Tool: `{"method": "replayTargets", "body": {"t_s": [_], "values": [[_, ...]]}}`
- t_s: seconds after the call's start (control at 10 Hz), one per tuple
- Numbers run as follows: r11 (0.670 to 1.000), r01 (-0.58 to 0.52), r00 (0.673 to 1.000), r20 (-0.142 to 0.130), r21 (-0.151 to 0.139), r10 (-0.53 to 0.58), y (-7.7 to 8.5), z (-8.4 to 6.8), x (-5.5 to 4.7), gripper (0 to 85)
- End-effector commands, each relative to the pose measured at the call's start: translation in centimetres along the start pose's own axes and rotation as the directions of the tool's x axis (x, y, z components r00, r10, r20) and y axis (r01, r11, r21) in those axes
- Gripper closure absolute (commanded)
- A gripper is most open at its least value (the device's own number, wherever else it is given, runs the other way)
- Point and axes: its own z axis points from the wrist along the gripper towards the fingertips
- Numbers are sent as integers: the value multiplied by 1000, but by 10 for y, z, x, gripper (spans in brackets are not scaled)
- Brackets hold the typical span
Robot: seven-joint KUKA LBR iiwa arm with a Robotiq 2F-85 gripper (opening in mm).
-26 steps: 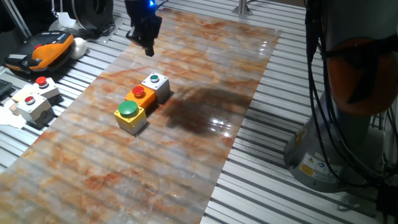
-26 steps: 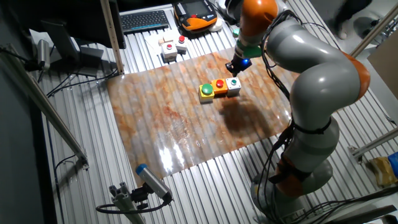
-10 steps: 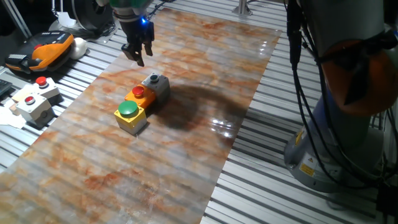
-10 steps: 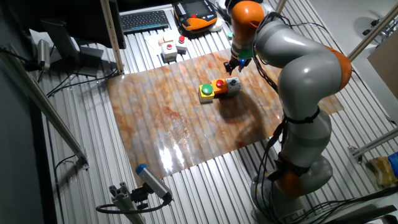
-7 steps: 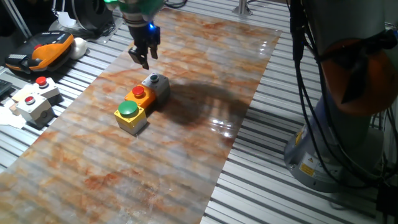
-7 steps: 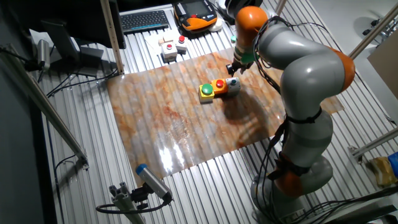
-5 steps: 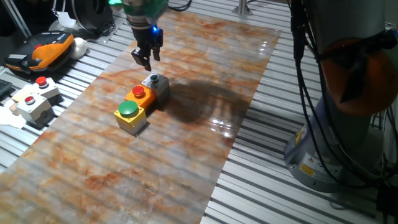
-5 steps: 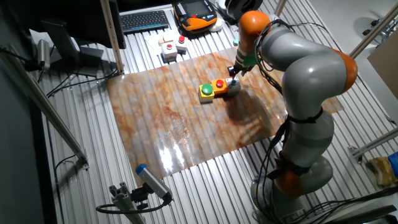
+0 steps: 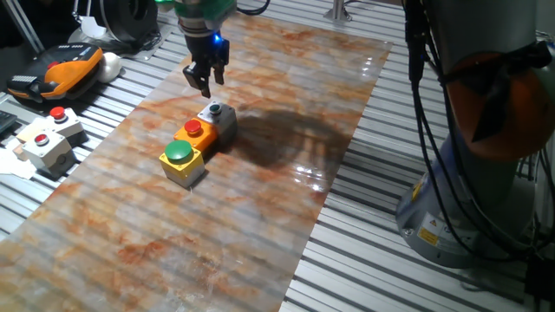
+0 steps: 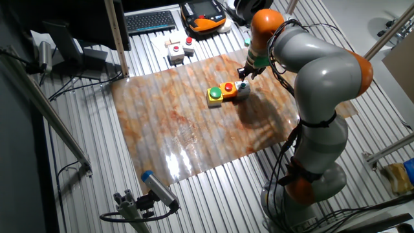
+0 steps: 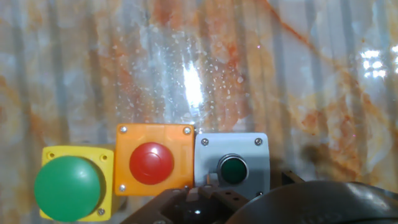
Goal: Press three buttons from left to right in sequence
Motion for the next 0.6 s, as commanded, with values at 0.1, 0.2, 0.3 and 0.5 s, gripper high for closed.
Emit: {"method": "replayTargets", "body": {"t_s": [0.1, 0.2, 0.3, 0.5], "values": [[1000, -10, 1000, -16, 7, 10, 0, 0, 0, 340], [1000, -6, 1000, -27, -4, 6, 1, 1, 0, 340], [1000, 5, 999, -38, -3, -5, 1, 2, -2, 340], [1000, 22, 998, -51, -15, -23, 2, 6, -4, 340]]}}
